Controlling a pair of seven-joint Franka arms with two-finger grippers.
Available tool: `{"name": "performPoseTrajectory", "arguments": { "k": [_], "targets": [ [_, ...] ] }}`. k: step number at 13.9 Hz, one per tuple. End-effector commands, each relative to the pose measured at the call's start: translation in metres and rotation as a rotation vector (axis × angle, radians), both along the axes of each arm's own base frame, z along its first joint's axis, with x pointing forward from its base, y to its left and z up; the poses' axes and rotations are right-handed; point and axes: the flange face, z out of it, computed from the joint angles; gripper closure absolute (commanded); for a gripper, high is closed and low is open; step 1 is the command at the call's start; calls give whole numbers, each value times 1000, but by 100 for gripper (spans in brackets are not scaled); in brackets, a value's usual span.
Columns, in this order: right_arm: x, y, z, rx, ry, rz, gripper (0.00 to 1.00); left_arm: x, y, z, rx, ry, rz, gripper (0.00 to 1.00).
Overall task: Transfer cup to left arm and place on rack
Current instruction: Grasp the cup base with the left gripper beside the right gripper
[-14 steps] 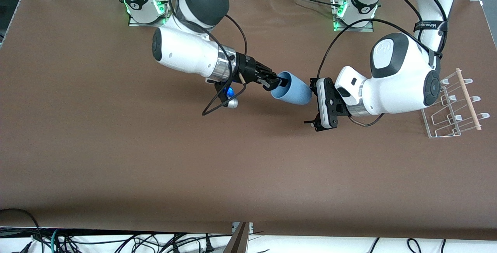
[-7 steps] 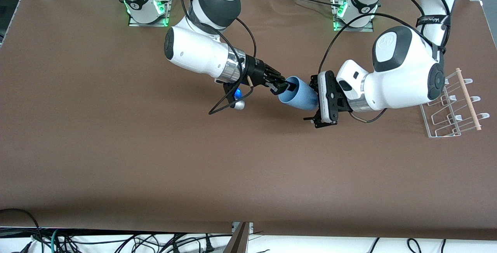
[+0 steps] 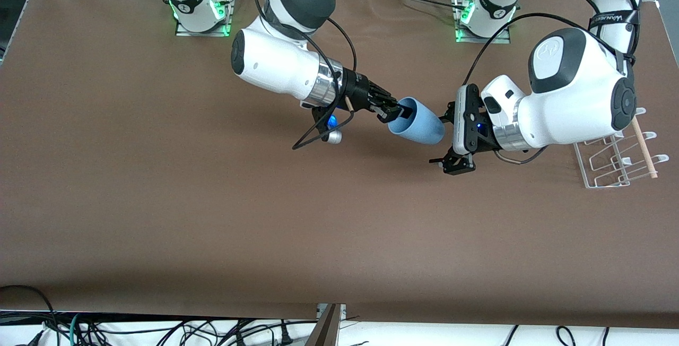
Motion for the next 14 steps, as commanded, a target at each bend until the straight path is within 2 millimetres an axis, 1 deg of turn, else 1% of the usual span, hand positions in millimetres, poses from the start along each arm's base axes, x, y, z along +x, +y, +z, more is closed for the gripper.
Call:
{"name": "performPoseTrajectory", "arguments": {
  "k": [1, 2, 4, 6, 7, 8, 9, 10, 13, 14],
  "targets": [
    [1, 5, 6, 27, 6, -11, 100, -10, -10, 13, 28, -40, -48, 0],
    [1, 5, 7, 27, 3, -10, 100, -12, -19, 15, 23, -42, -57, 0],
    [1, 5, 6, 26, 5, -10, 100, -16, -26, 17, 22, -32, -49, 0],
    [1, 5, 5, 25, 7, -9, 100, -17, -29, 17, 22, -29, -52, 0],
    [1, 5, 5, 25, 6, -10, 100, -16, -29, 16, 21, -36, -63, 8],
    [1, 5, 5, 25, 6, -10, 100, -16, -29, 16, 24, -37, -64, 39],
    [1, 5, 5, 25, 6, -10, 100, -16, -28, 17, 24, -31, -50, 79],
    [2, 4, 5, 26, 7, -12, 100, -15, -27, 16, 26, -26, -41, 81],
    [2, 4, 5, 26, 7, -12, 100, -14, -23, 17, 22, -23, -32, 100],
    [2, 4, 6, 27, 6, -12, 100, -14, -22, 18, 22, -23, -29, 100]
  ]
}}
